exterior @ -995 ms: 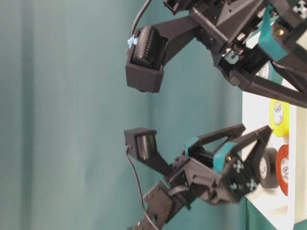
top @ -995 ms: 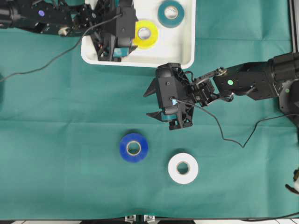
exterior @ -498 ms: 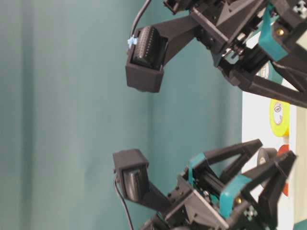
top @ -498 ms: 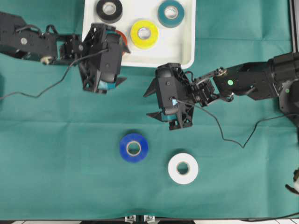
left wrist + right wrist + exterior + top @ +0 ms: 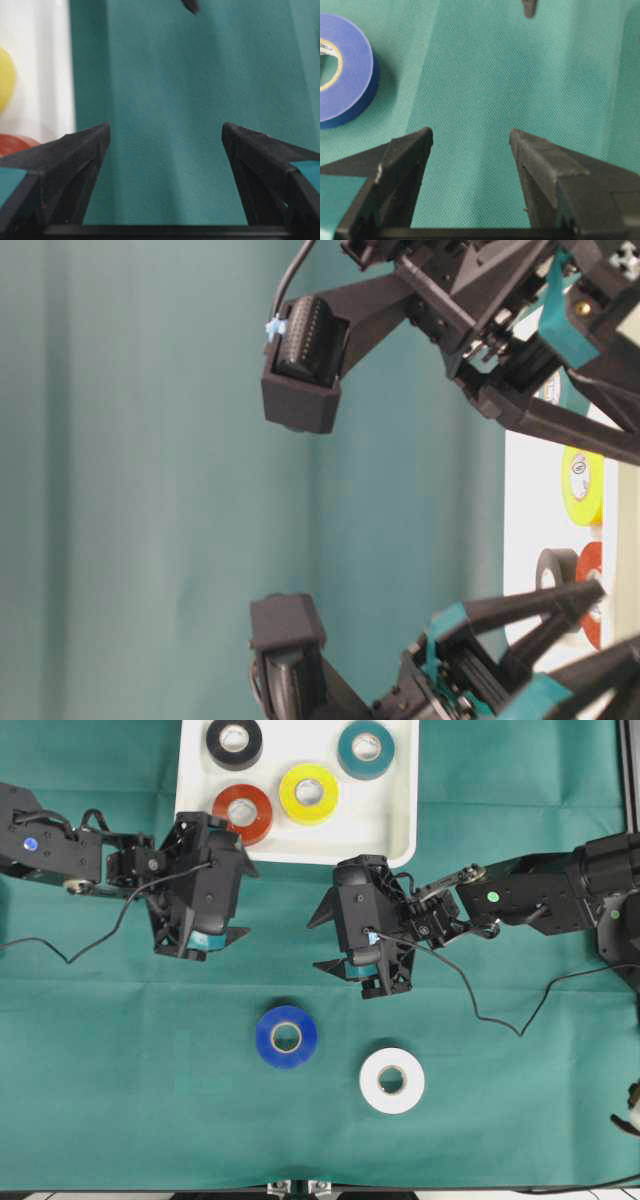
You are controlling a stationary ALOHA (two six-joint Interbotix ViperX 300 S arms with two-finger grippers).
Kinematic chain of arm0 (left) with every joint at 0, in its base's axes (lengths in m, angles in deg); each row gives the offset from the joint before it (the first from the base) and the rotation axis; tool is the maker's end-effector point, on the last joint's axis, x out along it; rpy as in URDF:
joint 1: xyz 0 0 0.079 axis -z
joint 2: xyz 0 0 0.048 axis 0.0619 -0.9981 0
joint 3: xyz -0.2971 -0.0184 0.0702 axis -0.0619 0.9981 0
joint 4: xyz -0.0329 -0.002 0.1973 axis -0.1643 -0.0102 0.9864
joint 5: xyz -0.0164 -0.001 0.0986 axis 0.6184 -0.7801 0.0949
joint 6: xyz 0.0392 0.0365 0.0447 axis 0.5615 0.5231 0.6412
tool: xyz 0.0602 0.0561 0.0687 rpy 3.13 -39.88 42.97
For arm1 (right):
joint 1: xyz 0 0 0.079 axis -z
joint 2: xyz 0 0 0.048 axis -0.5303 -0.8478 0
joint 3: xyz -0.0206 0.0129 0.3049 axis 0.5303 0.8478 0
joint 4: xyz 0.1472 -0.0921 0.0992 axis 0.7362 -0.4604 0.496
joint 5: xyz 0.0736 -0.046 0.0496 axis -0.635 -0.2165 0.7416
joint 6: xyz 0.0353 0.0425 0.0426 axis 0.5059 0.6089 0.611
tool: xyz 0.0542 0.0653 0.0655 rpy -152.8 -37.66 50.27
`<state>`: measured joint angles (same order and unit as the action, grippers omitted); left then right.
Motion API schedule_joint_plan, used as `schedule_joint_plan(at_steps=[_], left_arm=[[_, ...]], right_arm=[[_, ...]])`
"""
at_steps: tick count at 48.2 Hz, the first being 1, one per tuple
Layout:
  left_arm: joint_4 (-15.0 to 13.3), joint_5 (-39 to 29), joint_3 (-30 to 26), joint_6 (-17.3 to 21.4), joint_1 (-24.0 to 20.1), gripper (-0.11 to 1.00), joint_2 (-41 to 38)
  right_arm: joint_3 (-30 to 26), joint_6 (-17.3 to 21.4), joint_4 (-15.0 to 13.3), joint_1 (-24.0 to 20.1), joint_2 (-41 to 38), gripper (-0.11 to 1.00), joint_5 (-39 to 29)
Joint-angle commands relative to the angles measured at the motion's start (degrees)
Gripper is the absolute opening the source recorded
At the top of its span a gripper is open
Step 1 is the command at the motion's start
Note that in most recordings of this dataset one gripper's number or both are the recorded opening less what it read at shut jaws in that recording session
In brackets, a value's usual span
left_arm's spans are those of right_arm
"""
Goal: Put the tape alternately from left to right into the white case.
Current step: 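Open the left gripper and withdraw it left from the tray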
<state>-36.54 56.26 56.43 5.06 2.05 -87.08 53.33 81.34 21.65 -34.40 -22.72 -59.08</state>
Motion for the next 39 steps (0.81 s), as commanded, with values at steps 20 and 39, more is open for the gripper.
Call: schedule_joint_plan(at_steps=[20,39], left_arm=[[-0.2,0.4,2.5,-3.8,1.1,0.6,2.8],[-0.2,0.4,2.5,-3.8,1.1,0.6,2.9]], right_arm=[[-1.1,0.1,0.3,-0.2,1.8,0.7,0.3],[-1.1,0.1,0.4,-1.6,1.8,0.7,0.2]])
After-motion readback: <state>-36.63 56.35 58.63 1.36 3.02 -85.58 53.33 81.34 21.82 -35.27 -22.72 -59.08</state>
